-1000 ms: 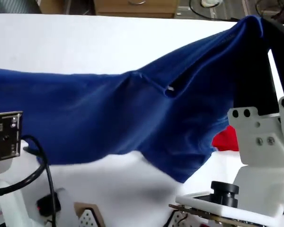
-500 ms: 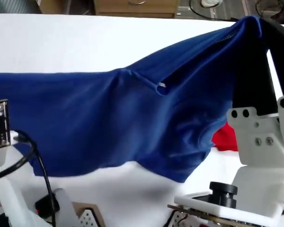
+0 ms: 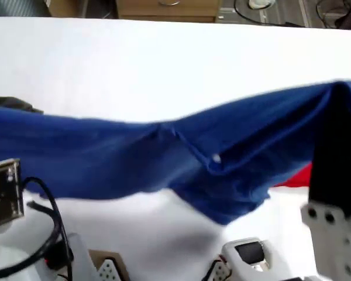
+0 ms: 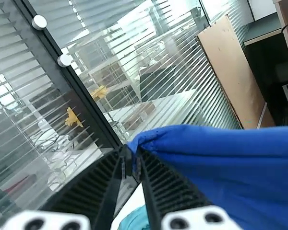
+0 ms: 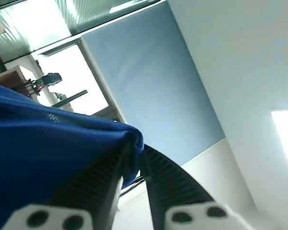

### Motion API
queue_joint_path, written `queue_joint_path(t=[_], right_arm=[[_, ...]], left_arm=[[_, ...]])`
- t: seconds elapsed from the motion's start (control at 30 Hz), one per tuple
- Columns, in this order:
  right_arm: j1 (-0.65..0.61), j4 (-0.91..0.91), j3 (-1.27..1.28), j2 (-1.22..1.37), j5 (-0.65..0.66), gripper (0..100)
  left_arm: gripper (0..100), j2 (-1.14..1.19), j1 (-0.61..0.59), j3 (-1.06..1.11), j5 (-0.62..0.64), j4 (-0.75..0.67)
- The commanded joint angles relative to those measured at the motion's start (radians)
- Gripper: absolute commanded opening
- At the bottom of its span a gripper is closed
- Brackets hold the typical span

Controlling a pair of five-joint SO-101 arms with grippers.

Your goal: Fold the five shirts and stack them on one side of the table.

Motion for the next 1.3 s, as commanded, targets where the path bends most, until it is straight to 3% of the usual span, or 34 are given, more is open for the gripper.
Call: queue_joint_path(t=[0.0,0.2,0.47,0.73,0.9,1.07,1.27], right_arm=[[-0.007,0.005,-0.003,-0.016,-0.034,2.0],[-0.007,-0.001,0.037,0.008,-0.040,2.0],[-0.001,-0.004,0.219,0.170,-0.110,2.0],[0.002,-0.005,0.250,0.390,-0.155,2.1],[0.036,-0.096,0.253,0.526,-0.155,2.1],[0.070,-0.110,0.255,0.647,-0.167,2.1],[0.105,-0.108,0.255,0.733,-0.249,2.1]], left_arm=[[3,-0.005,-0.009,-0.044,0.011,0.028],[3,0.003,-0.009,-0.038,0.011,0.032],[3,0.003,0.114,0.271,0.011,-0.074],[3,0.003,0.192,0.601,0.011,-0.301],[3,0.005,0.261,0.746,0.008,-0.468],[3,0.054,0.319,0.806,0.005,-0.546],[3,0.308,0.328,0.762,0.003,-0.580]])
